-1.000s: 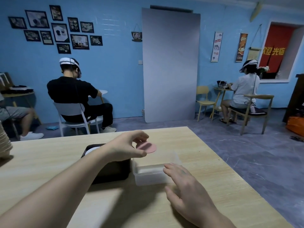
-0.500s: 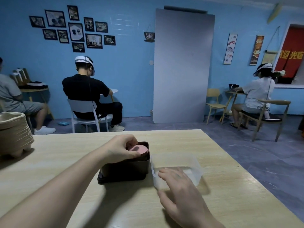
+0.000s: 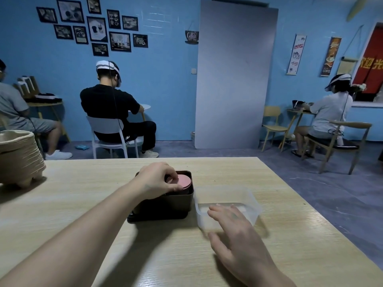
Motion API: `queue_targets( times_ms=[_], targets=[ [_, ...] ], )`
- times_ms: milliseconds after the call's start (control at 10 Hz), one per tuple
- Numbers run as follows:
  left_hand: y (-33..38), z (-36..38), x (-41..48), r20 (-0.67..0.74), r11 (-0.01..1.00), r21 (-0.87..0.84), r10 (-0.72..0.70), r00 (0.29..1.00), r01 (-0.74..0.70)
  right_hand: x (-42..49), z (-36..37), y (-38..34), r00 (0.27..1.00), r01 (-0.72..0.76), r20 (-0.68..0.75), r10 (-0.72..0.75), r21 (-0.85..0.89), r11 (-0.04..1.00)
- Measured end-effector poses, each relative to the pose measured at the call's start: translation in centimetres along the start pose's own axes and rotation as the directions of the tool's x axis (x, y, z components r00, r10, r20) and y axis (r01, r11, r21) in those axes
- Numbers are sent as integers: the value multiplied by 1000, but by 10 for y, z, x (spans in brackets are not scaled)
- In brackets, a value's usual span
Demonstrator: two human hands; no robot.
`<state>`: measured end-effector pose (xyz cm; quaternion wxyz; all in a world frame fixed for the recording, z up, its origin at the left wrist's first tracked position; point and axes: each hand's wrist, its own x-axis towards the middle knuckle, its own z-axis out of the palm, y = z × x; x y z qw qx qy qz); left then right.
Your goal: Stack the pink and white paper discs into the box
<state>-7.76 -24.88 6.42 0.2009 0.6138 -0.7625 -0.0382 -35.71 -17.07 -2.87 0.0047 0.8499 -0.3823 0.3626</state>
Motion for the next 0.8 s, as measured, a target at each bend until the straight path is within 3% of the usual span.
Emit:
queue_targets(
  times_ms=[200, 500, 600, 800],
  targets=[
    [1, -1, -15, -88, 995, -102, -16, 996, 7, 1, -5, -4, 999, -12, 38, 12, 1, 1000],
    [31, 0, -104, -95, 986, 168, -7, 995, 23, 4, -9, -22, 998, 41, 57, -36, -92, 995],
    [38, 6, -148, -60, 981, 190, -14, 998, 26, 4, -10, -49, 993, 17, 121, -11, -52, 998],
    [34, 12, -219, 18, 974, 198, -116, 993, 110, -3, 11, -115, 916, -82, 393, 83, -21, 996]
  ],
)
